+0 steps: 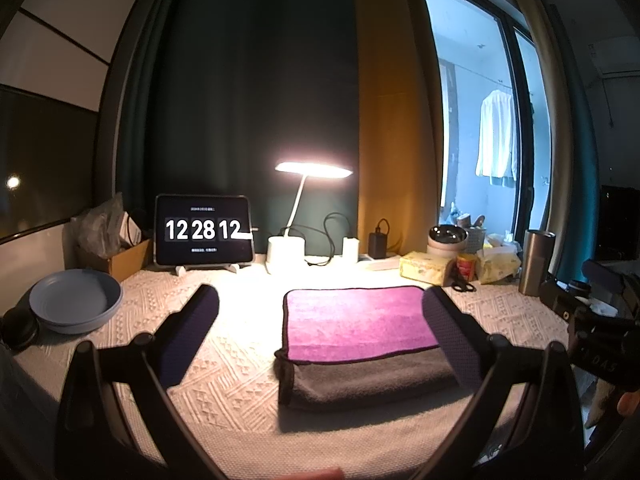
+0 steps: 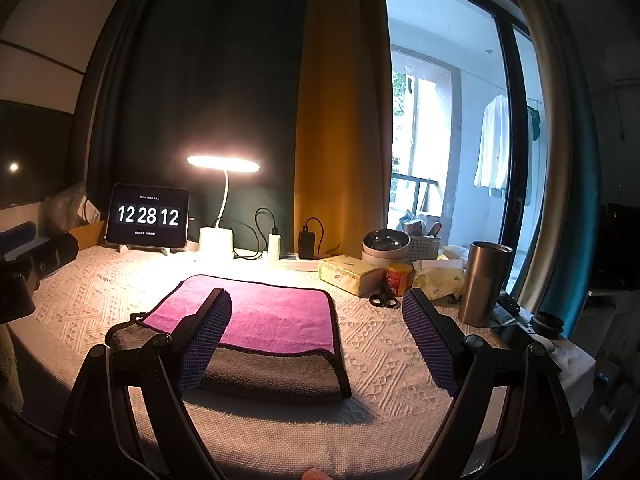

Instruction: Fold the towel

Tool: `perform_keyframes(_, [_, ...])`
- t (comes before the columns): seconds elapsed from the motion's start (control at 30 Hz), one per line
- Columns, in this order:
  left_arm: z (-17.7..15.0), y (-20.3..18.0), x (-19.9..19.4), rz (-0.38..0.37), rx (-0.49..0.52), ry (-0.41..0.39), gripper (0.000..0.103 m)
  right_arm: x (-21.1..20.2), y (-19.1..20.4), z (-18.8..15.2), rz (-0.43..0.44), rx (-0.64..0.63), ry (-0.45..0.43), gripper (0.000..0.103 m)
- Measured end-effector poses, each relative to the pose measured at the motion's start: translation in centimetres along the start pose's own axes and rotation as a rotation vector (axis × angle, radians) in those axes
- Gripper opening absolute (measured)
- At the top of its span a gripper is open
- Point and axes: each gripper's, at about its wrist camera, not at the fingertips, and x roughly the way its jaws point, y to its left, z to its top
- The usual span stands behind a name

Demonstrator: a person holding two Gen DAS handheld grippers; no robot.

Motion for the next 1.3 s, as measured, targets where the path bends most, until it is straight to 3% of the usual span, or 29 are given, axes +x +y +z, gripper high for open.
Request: perform_keyframes(1.3, [-0.04,0.17,0.03,0.002,-0.001,0.001,0.102,0.12,0.13,-0.22,0.005,0.006,0.007,0.090])
